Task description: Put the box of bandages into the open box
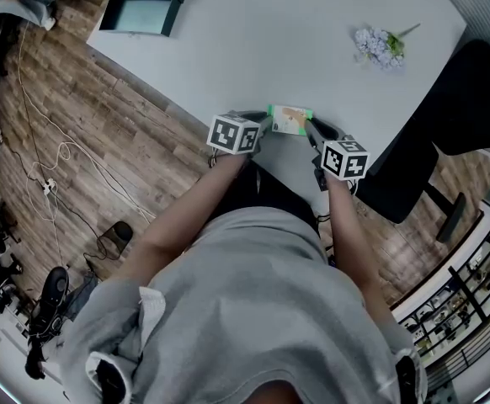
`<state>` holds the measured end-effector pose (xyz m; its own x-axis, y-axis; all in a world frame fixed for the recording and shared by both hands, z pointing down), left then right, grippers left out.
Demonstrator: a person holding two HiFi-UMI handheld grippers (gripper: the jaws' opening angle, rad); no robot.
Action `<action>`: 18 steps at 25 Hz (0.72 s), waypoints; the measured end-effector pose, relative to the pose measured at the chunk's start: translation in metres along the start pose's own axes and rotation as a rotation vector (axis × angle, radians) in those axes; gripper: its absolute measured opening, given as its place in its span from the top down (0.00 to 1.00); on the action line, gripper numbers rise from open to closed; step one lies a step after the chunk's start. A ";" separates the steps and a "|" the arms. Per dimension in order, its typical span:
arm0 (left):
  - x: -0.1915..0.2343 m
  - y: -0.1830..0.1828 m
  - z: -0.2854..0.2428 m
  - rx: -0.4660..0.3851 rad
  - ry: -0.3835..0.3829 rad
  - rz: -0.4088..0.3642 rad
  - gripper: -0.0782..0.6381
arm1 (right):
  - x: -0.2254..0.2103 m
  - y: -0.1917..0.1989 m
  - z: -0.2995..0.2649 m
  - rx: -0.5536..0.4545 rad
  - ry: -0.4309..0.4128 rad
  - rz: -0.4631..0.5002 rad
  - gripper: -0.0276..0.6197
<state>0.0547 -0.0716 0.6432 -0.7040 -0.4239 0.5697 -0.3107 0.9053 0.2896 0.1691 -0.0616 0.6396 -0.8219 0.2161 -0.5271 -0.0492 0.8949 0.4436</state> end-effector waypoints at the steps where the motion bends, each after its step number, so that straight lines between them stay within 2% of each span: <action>1: 0.000 0.000 -0.001 -0.004 -0.007 0.005 0.82 | 0.000 0.000 0.000 0.000 0.001 0.001 0.85; 5: 0.003 -0.002 -0.001 -0.019 0.006 0.076 0.83 | 0.001 -0.001 -0.001 0.003 0.003 0.014 0.85; 8: 0.005 -0.010 0.010 -0.079 0.021 0.121 0.85 | 0.009 -0.008 0.003 -0.021 -0.014 0.026 0.85; 12: 0.010 -0.039 0.048 -0.189 0.001 0.069 0.86 | 0.031 -0.038 0.006 -0.080 -0.062 0.056 0.85; 18: 0.027 -0.084 0.123 -0.385 -0.008 0.026 0.86 | 0.076 -0.108 -0.005 -0.186 -0.157 0.126 0.85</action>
<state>-0.0166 -0.1559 0.5395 -0.7139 -0.3990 0.5755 -0.0306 0.8388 0.5436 0.1091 -0.1439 0.5553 -0.7308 0.3924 -0.5585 -0.0672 0.7729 0.6309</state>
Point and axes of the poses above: the fingertips, and each gripper's own axes: z backward along the fingers, x to its left, y out of its underside, the point moved 1 cm from there along z, backward along the fingers, and after that the axes turned 7 degrees about x, right-handed, at the moved point
